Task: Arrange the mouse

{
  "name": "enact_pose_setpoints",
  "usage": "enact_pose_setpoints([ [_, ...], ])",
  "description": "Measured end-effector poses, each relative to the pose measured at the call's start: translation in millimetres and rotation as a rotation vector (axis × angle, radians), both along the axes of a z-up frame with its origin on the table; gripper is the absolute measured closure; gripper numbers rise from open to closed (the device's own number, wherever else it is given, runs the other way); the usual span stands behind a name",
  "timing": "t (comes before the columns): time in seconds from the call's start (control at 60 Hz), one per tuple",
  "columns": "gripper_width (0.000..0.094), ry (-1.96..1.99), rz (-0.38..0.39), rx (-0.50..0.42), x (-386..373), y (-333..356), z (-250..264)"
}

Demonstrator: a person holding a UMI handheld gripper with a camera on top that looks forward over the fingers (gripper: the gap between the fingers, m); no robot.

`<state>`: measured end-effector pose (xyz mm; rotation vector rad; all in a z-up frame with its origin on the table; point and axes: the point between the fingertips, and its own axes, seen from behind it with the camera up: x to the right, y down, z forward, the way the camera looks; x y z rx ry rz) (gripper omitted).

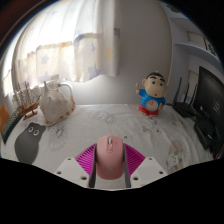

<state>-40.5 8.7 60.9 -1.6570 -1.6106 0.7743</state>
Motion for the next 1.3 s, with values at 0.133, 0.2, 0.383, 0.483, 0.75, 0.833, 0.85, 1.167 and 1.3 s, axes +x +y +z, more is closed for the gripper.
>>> enact_pose_setpoints([
  [0.133, 0.0533, 0.041, 0.022, -0.096, -12, -78, 54],
  [0.2, 0.0532, 0.065, 0.066, -0.118, -18, -137, 72],
  [0.383, 0.0532, 0.044, 0.138, -0.109, -28, -287, 49],
  [0.483, 0.0533, -0.011, 0.144, -0.096, -24, -339, 6],
  [0.75, 0.0448, -0.105, 0.087, -0.062, -10, -365, -73],
  [0.833, 0.0077, -0.117, 0.079, -0.068, -7, -363, -67],
  [0.85, 0.0081, -0.121, 0.073, -0.064, -5, -361, -65],
  [1.167, 0.0096, -0.224, 0.107, 0.006, 140, -341, 62],
  [1.3, 0.0088, -0.264, 0.085, 0.028, 198, -321, 91],
])
